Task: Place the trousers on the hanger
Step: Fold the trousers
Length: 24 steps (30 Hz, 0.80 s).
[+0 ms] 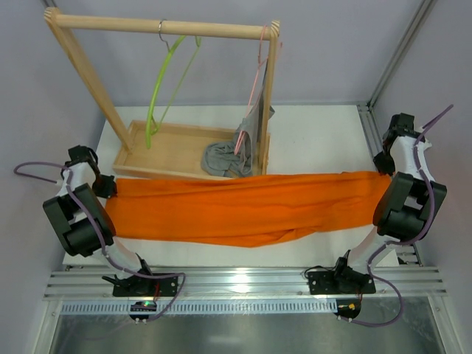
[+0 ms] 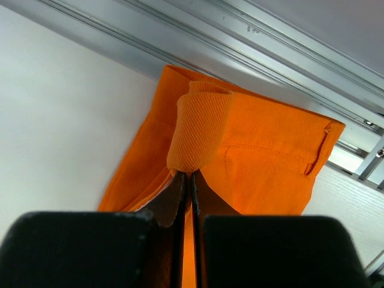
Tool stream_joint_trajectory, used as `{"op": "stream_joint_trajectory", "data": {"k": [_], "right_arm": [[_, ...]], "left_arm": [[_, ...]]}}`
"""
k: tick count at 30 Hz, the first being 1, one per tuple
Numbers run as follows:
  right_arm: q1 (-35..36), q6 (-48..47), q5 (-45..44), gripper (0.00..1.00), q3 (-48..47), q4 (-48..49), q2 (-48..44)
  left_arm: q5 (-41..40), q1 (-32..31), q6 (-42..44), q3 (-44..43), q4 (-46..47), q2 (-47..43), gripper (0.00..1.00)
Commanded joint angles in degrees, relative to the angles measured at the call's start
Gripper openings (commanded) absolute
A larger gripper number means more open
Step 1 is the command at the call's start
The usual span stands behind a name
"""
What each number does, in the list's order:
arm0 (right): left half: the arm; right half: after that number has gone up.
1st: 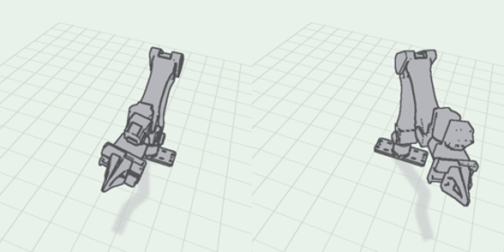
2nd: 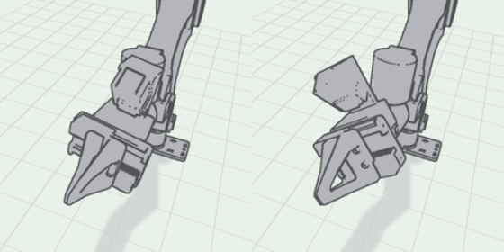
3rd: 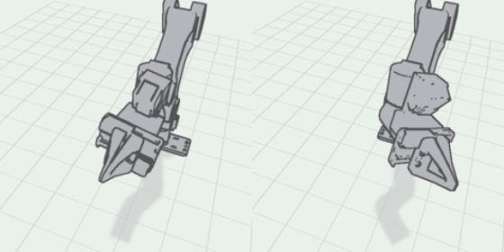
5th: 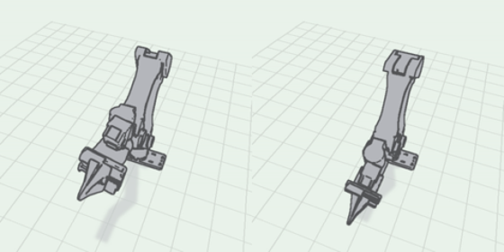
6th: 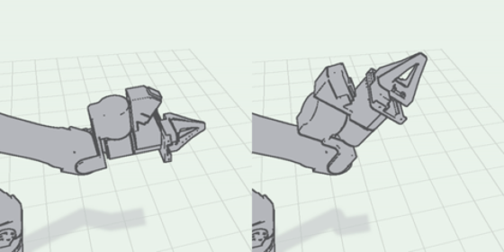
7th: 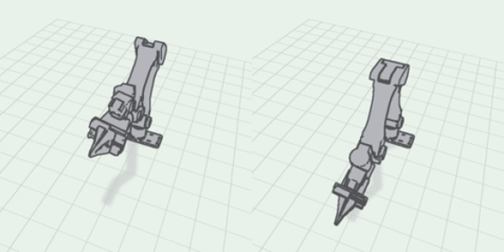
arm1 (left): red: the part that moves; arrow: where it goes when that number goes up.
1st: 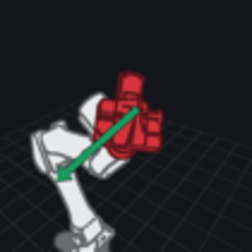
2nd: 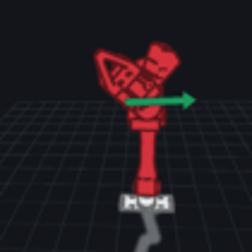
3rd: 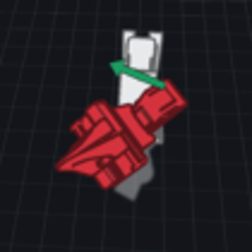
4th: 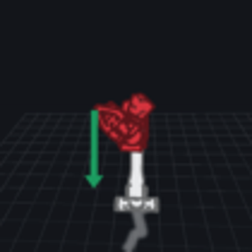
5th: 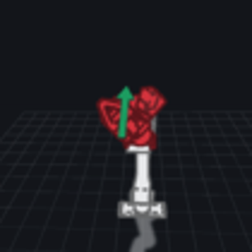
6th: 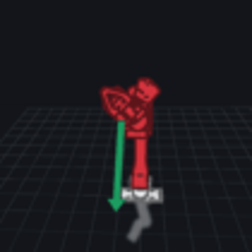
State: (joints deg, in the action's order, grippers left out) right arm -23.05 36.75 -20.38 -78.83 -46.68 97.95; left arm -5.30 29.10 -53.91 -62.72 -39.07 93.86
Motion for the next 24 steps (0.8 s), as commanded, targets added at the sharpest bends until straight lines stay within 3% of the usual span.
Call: {"op": "stream_joint_trajectory", "data": {"k": [1,7,8,9,12,14,19,24], "right_arm": [[-0.86,-1.24,-3.62,0.04,-3.97,6.07,0.57],[0.45,-4.31,4.11,0.05,-4.14,8.44,3.03],[0.72,-4.58,4.90,0.12,-4.32,8.18,3.56],[0.90,-4.58,6.04,0.25,-4.58,6.87,3.65],[1.34,-4.67,8.50,0.44,-3.88,5.37,2.34],[1.51,-5.02,10.89,0.50,-3.09,3.45,0.59],[2.30,-5.20,12.82,0.61,2.26,2.56,-5.31],[2.57,-2.83,15.55,0.62,7.54,0.71,-10.76]], "left_arm": [[-4.37,0.87,-0.41,-3.37,6.11,1.49,0.00],[-0.77,0.78,1.96,-3.20,7.16,2.90,0.02],[0.11,0.87,2.58,-3.20,7.34,2.64,0.07],[0.64,0.78,3.97,-3.11,7.60,2.29,0.21],[0.03,0.87,6.17,-3.02,6.99,0.10,0.45],[-0.85,0.78,7.06,-3.37,6.03,-2.27,0.56],[-0.76,0.17,10.48,-1.62,4.97,-9.04,0.59],[-0.85,-5.09,12.87,5.05,6.72,-19.39,0.59]]}}
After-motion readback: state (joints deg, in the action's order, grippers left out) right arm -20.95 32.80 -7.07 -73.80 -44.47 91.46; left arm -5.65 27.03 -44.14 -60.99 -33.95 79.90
